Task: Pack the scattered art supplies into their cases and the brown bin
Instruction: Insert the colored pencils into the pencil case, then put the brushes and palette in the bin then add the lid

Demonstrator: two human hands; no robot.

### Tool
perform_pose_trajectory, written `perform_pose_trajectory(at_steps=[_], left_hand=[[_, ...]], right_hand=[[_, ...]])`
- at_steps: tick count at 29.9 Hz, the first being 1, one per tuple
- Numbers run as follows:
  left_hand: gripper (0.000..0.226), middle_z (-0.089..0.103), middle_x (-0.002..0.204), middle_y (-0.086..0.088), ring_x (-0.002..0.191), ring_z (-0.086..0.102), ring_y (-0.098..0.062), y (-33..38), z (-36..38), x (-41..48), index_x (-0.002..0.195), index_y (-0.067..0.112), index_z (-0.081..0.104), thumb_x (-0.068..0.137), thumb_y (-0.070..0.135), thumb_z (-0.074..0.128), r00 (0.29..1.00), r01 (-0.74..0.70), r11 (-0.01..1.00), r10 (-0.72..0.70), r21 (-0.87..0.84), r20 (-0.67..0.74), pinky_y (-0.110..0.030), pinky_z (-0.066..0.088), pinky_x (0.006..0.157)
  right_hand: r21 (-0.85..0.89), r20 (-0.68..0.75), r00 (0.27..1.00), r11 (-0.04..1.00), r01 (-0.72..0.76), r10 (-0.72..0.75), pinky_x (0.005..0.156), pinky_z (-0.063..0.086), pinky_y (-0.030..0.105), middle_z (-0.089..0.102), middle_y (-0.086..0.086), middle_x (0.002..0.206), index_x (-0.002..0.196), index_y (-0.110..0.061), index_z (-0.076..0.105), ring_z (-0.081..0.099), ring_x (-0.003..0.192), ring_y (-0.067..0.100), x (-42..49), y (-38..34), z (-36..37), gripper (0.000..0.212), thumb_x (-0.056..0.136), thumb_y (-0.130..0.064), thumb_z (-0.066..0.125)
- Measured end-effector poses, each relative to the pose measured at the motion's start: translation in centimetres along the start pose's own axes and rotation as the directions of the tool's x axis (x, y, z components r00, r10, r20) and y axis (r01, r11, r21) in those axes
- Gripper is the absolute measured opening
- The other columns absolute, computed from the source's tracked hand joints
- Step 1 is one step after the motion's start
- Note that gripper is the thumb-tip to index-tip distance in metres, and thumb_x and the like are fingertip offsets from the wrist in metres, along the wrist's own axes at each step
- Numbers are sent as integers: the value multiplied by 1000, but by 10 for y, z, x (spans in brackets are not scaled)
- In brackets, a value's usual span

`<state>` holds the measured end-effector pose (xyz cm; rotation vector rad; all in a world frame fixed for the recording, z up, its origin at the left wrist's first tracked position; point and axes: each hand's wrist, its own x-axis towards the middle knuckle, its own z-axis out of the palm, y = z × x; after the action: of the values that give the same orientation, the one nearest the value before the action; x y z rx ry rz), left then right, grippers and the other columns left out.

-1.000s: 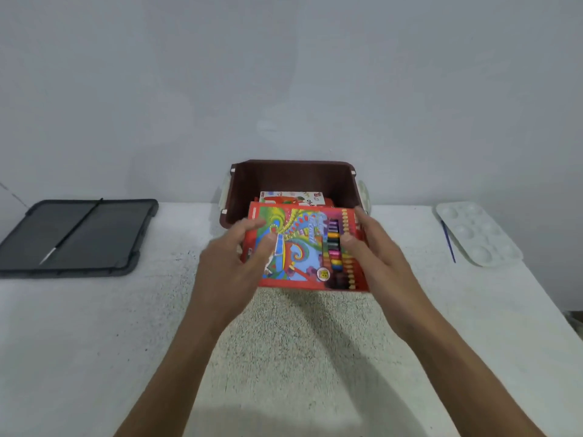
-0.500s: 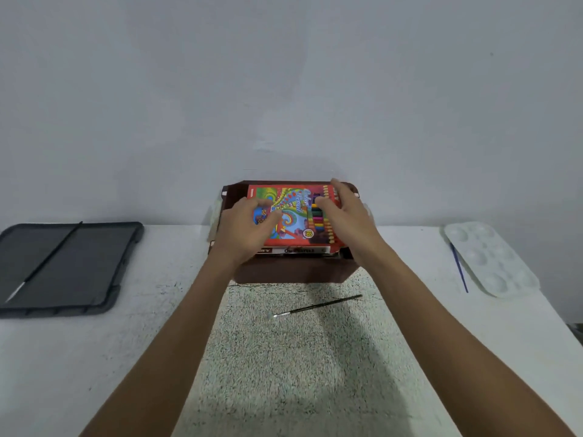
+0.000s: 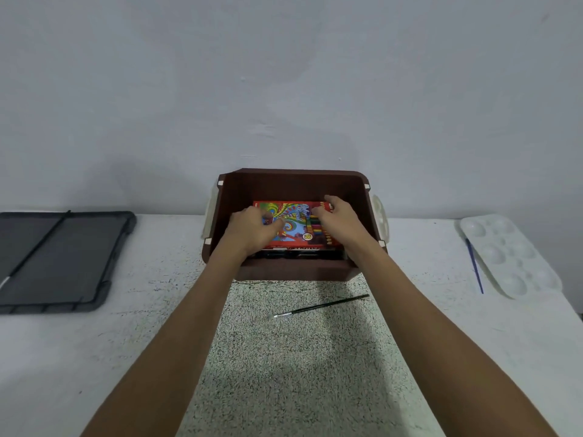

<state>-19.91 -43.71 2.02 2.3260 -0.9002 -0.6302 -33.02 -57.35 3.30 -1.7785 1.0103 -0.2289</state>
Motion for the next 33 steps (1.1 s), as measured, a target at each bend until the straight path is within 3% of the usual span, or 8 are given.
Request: perform_pose_trajectory(at_steps=[4, 6, 10, 12, 16, 19, 22, 33], left_hand=[[50, 47, 142, -21, 132, 43, -35, 2, 2, 0, 127, 11, 61, 91, 46, 58, 999, -8, 994, 14, 113, -53, -42, 40, 106], [41, 34, 151, -20, 139, 32, -35, 7, 1, -10, 125, 13, 62, 93, 37, 57, 973, -68, 989, 95, 130, -211, -42, 33, 109], [23, 54, 129, -7, 119, 49, -21, 11, -1, -33, 107, 12, 68, 92, 21, 55, 740, -424, 892, 442, 158, -507, -31, 41, 98], [21, 59, 120, -3, 109, 52, -17, 10, 3, -45, 103, 13, 70, 92, 20, 54, 711, -505, 842, 530, 189, -463, -29, 44, 93], [18, 64, 109, 0, 101, 56, -15, 16, 18, -72, 98, 12, 71, 90, 16, 56, 680, -591, 796, 578, 129, -450, -28, 45, 91], [18, 65, 103, 0, 101, 58, -12, 27, 29, -91, 97, 10, 72, 91, 13, 55, 633, -652, 754, 597, 75, -493, -26, 45, 93], [16, 66, 102, 0, 101, 60, -14, 40, 41, -104, 100, 10, 70, 92, 8, 56, 633, -670, 742, 590, 26, -501, -30, 47, 92], [21, 66, 105, 5, 97, 61, -9, 101, 135, -128, 106, 15, 68, 94, 13, 52, 695, -699, 711, 646, -83, -316, -32, 51, 85]], right_hand=[[-88, -5, 999, 995, 44, -45, 93, 52, 36, 45, 11, 146, 152, -14, 29, 58, 118, 22, -1, -2, -2, 60, 98, -28, 52], [-163, -16, 995, 982, 90, -94, 105, 45, 40, 38, 12, 152, 153, -14, 28, 48, 130, 26, -5, -5, -5, 62, 98, -28, 53], [-242, -69, 968, 945, 218, -241, 100, 34, 24, 36, 8, 154, 151, -16, 32, 40, 136, 23, -26, -13, -12, 58, 98, -29, 52], [-217, -101, 948, 936, 276, -302, 93, 35, 19, 45, 4, 148, 148, -18, 38, 47, 129, 18, -44, -11, -18, 53, 98, -29, 52], [-3, -147, 931, 941, 338, -335, 94, 52, 33, 55, 4, 137, 141, -23, 49, 55, 117, 11, -79, 1, -35, 44, 98, -28, 55], [97, -229, 912, 925, 368, -339, 85, 55, 25, 66, 2, 120, 129, -21, 60, 63, 108, 12, -105, 12, -55, 31, 98, -25, 55], [152, -334, 889, 913, 379, -313, 87, 56, 35, 73, -1, 101, 115, -19, 68, 69, 94, 10, -121, 26, -76, 23, 96, -19, 54], [-105, -500, 851, 987, 122, -158, 82, 54, 32, 71, 1, 101, 110, -13, 70, 68, 88, 13, -126, 128, -173, 25, 93, -15, 52]])
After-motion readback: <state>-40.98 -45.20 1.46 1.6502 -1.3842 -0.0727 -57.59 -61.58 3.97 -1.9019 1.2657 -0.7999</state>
